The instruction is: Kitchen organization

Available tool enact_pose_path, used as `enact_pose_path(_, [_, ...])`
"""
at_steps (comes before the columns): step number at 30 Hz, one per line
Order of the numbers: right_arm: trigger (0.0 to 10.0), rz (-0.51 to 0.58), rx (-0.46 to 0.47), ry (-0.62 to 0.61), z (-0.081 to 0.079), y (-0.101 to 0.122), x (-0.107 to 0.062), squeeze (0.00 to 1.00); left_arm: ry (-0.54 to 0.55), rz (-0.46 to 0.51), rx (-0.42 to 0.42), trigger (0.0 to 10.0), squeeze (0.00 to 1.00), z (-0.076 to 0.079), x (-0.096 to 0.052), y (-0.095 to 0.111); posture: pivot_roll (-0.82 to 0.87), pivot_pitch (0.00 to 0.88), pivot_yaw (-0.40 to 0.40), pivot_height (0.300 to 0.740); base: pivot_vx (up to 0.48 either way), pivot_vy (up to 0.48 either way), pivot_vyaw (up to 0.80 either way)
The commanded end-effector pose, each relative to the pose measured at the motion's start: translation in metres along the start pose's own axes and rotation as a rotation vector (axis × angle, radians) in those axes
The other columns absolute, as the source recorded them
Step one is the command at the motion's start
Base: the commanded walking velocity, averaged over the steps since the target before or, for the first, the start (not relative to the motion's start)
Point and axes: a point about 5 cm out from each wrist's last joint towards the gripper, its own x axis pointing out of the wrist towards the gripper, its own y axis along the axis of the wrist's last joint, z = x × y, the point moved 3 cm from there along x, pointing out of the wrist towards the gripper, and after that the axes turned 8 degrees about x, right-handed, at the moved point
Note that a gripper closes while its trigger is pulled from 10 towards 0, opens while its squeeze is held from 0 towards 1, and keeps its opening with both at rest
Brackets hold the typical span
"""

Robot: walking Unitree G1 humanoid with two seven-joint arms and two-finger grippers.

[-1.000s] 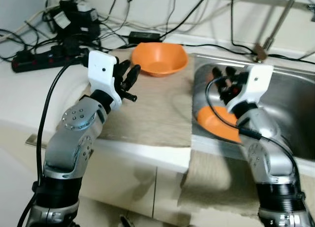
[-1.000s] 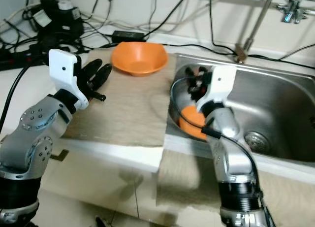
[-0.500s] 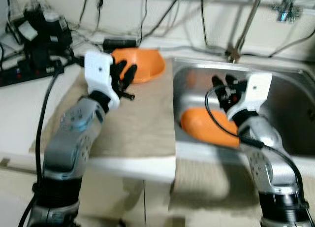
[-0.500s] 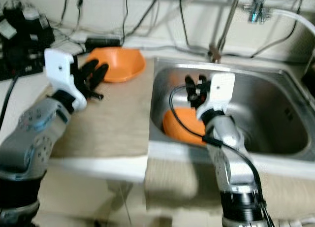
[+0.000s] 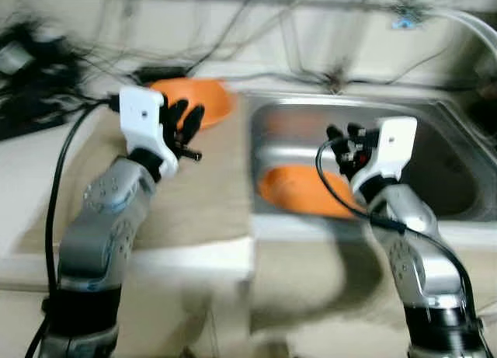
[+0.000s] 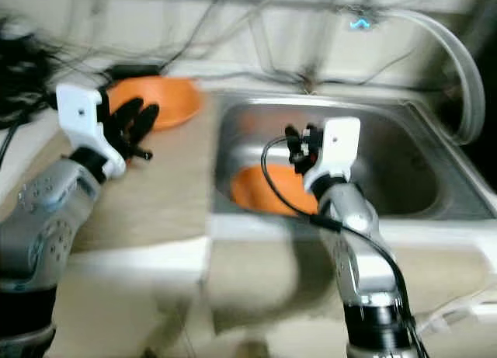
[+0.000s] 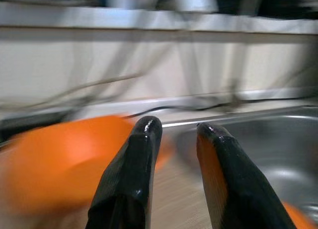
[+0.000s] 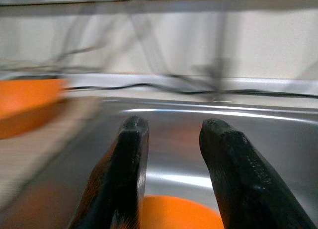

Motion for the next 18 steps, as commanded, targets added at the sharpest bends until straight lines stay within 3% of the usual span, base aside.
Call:
enact_pose_path(1, [10.0,0.015,-0.004,-0.020,0.004,0.007,-0.001,0.00,-0.042,0.023,-0.011,10.0,0.00,0.009,0.003,0.005,-0.07,0.000,-0.022,0.740,0.416,0.000,-0.80])
enact_pose_path(3, [10.0,0.013,-0.004,-0.016,0.003,0.007,-0.001,0.00,-0.041,0.023,-0.010,10.0,0.00,0.009,0.003,0.005,-0.07,0.000,-0.022,0.740,0.418,0.000,-0.80])
enact_pose_path(8, [10.0,-0.036,-0.059,0.068,-0.004,0.001,-0.001,0.00,0.026,-0.019,0.034,10.0,0.00,-0.001,0.002,0.000,-0.07,0.000,-0.027,0.740,0.000,0.000,0.00])
enact_pose_path(12, [10.0,-0.061,-0.070,0.122,-0.007,-0.001,-0.002,0.00,0.084,-0.037,0.029,10.0,0.00,-0.013,-0.002,-0.004,-0.07,0.000,-0.033,0.740,0.000,0.000,0.00])
enact_pose_path(18, [10.0,-0.071,-0.072,0.138,-0.007,-0.002,-0.002,0.00,0.093,-0.032,0.014,10.0,0.00,-0.019,-0.007,-0.003,-0.07,0.000,-0.042,0.740,0.000,0.000,0.00])
